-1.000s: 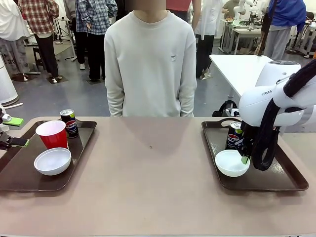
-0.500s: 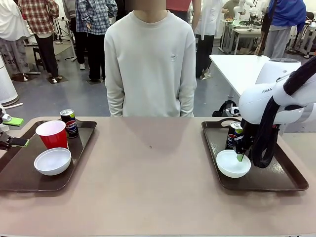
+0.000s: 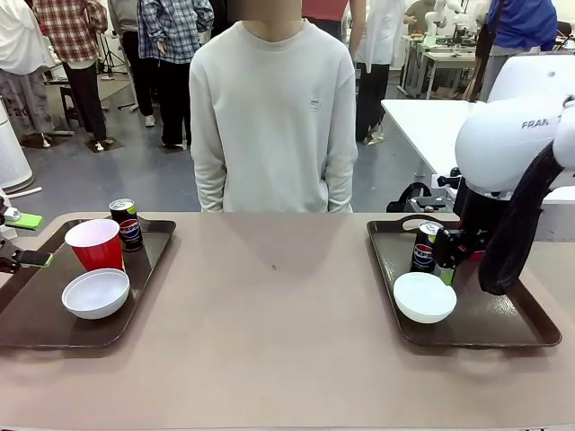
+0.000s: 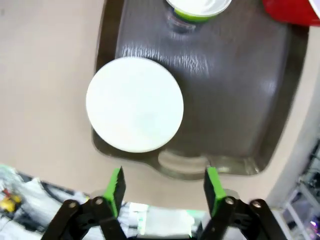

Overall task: Prepare tableware on both trays.
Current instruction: Pick up a Picnic Bowl from the table and place it on a Handle tray.

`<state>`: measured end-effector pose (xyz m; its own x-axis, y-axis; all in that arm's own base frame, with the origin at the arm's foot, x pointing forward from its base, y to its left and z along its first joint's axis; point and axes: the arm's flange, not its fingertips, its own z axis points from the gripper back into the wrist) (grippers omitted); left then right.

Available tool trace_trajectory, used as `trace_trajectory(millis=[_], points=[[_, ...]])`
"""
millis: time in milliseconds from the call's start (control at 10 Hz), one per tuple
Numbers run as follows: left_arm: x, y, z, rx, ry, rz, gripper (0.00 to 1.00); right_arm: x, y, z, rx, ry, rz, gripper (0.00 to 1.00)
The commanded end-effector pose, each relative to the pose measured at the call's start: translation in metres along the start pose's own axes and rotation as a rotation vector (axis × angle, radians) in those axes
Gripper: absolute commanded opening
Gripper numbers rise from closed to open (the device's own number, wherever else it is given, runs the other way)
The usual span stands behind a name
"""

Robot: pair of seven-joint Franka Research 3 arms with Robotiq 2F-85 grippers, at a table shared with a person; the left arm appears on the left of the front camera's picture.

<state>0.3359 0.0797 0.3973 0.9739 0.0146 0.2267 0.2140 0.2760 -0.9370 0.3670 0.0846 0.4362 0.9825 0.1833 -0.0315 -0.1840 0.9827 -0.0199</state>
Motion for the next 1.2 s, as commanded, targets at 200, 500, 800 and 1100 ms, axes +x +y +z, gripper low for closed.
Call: trace_trajectory(millis=[200, 500, 800, 1100], points=[[-0.001, 0.000, 0.000, -0.015, -0.016, -0.025, 0.92, -0.009, 0.005, 0.008, -0.006, 0.017, 0.012, 1.00], [-0.001, 0.000, 0.000, -0.015, -0.016, -0.025, 0.92, -0.009, 0.005, 0.008, -0.006, 0.017, 0.012, 1.00], [-0.001, 0.000, 0.000, -0.015, -0.016, -0.025, 0.92, -0.009, 0.005, 0.008, -0.006, 0.017, 0.012, 1.00], [-0.001, 0.000, 0.000, -0.015, -0.016, -0.025, 0.92, -0.011, 0.006, 0.010, -0.004, 0.026, 0.018, 0.98]])
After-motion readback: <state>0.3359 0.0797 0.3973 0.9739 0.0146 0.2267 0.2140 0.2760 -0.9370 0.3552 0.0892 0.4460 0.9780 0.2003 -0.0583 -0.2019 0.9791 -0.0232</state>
